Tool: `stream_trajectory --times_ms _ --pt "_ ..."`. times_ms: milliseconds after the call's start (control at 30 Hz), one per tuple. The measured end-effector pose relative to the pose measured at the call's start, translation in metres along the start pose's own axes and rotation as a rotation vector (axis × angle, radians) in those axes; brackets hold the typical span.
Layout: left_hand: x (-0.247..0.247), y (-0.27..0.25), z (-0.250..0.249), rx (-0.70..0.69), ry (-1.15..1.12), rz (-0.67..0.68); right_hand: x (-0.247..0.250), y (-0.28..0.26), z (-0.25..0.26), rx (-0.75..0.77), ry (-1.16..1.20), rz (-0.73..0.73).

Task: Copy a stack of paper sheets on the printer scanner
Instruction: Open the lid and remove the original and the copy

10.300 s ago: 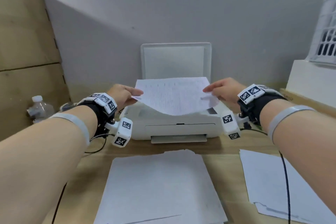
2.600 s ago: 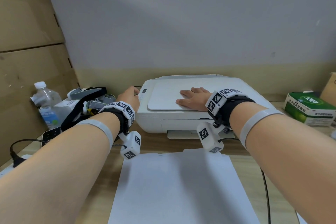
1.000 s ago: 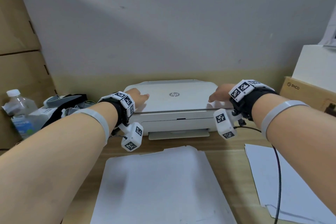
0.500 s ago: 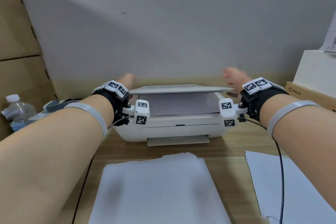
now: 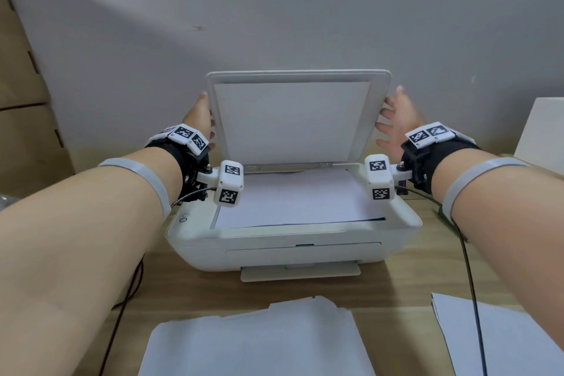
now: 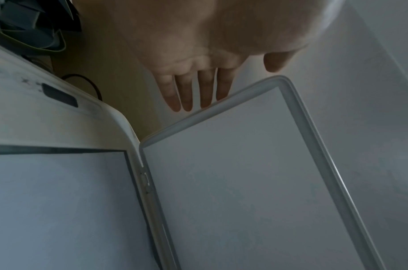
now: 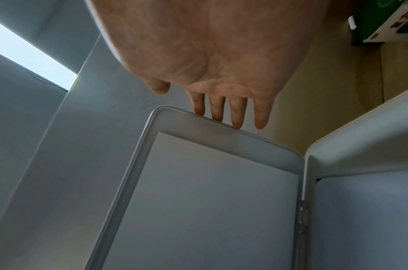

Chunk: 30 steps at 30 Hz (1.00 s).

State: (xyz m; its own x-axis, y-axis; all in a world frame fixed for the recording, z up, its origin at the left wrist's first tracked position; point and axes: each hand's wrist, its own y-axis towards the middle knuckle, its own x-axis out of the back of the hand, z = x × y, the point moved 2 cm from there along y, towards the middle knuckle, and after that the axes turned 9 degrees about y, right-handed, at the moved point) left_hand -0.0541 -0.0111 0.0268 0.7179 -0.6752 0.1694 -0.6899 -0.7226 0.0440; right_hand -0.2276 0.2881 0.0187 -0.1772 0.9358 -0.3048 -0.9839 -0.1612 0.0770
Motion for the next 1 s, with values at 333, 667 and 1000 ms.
stream_trajectory --times_ms 333,667,1000 --pt "-0.029 0.04 0.019 0.039 0.158 -0.016 0.019 0.123 -0.048 -0.143 -0.23 0.052" --pt "-0.036 0.058 0.032 0.084 0.227 0.033 0.0 0.078 -0.051 -0.186 -0.34 0.019" --pt "-0.029 0.011 0.035 0.191 0.688 0.183 -0.006 0.001 -0.034 -0.302 -0.869 0.192"
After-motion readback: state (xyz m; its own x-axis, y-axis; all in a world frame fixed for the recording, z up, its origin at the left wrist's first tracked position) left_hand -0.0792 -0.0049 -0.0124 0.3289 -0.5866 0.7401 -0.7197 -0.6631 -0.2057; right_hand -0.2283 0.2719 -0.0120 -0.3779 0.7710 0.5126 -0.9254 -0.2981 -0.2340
